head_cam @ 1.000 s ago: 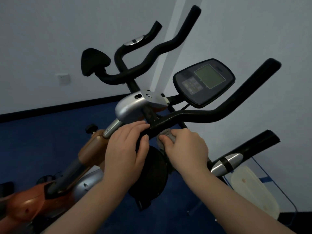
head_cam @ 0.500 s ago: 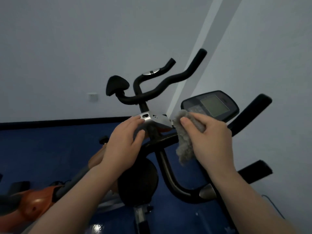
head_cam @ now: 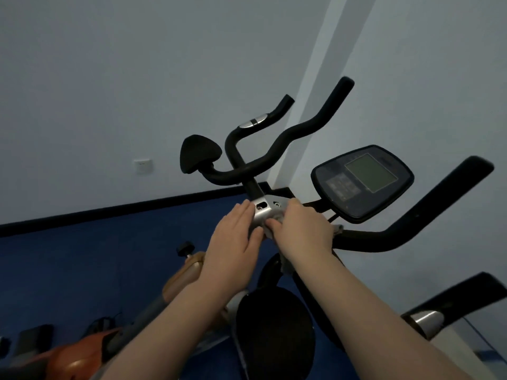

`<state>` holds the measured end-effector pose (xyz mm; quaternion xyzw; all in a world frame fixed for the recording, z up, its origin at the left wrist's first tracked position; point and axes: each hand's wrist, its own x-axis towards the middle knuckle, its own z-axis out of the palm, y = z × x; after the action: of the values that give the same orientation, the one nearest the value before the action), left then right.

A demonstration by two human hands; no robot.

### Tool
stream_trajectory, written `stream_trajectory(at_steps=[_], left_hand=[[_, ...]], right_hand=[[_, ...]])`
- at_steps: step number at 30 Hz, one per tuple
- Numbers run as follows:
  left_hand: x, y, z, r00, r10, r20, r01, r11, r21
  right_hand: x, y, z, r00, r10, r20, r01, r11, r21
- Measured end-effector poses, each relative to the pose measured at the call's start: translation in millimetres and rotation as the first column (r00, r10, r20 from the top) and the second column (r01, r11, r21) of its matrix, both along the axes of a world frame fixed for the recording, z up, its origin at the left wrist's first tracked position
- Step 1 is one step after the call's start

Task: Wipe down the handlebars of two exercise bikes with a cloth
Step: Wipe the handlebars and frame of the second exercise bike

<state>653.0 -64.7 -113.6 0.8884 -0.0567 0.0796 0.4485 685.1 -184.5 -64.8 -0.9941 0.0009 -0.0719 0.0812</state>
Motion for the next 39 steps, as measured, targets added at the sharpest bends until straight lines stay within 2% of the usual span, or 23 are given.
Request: stream_trajectory(at_steps=[2, 6, 10, 15, 19, 21, 22, 25, 26, 30, 35, 39], left_hand=[[2, 7, -5, 0.999, -0.037, 0.026, 0.038, 0.999, -0.026], [4, 12, -15, 0.993, -0.105, 0.049, 0.107, 0.993, -0.045], [4, 14, -26, 0.988, -0.138, 0.07, 0.143, 0.987, -0.07], [3, 11, -30, 0.989, -0.129, 0.067, 0.135, 0.986, -0.098], [1, 11, -25, 0.99, -0.134, 0.04, 0.138, 0.984, -0.112], [-3, 12, -20, 0.99, -0.138, 0.017, 0.139, 0.982, -0.125], [-6, 14, -18, 0.99, -0.137, 0.007, 0.137, 0.981, -0.137], [-21, 17, -13, 0.992, -0.126, -0.01, 0.124, 0.984, -0.128], [-28, 16, -13, 0.993, -0.121, -0.015, 0.118, 0.986, -0.115], [-53, 1, -14, 0.997, -0.055, -0.045, 0.046, 0.982, -0.182], [-70, -17, -15, 0.991, 0.109, -0.083, -0.131, 0.931, -0.341], [-74, -22, -17, 0.978, 0.171, -0.119, -0.205, 0.894, -0.398]], right_hand=[[-1, 6, -3, 0.999, -0.025, 0.02, 0.025, 0.999, -0.025], [-5, -1, -1, 0.999, 0.045, 0.012, -0.045, 0.997, -0.063], [-8, -12, 7, 0.996, 0.077, -0.051, -0.078, 0.997, -0.004], [2, -17, 21, 0.977, 0.12, -0.175, -0.142, 0.983, -0.117], [8, -24, 34, 0.94, 0.102, -0.324, -0.104, 0.994, 0.011], [8, -28, 38, 0.932, 0.109, -0.347, -0.091, 0.994, 0.067], [8, -30, 39, 0.939, 0.108, -0.326, -0.1, 0.994, 0.041], [6, -41, 45, 0.986, 0.107, -0.132, -0.134, 0.966, -0.222], [3, -47, 46, 0.99, 0.118, -0.082, -0.135, 0.959, -0.248], [-17, -58, 31, 0.974, 0.222, 0.037, -0.215, 0.965, -0.15], [-45, -49, -1, 0.887, 0.383, 0.258, -0.386, 0.922, -0.044], [-50, -50, -5, 0.819, 0.553, 0.152, -0.564, 0.825, 0.04]])
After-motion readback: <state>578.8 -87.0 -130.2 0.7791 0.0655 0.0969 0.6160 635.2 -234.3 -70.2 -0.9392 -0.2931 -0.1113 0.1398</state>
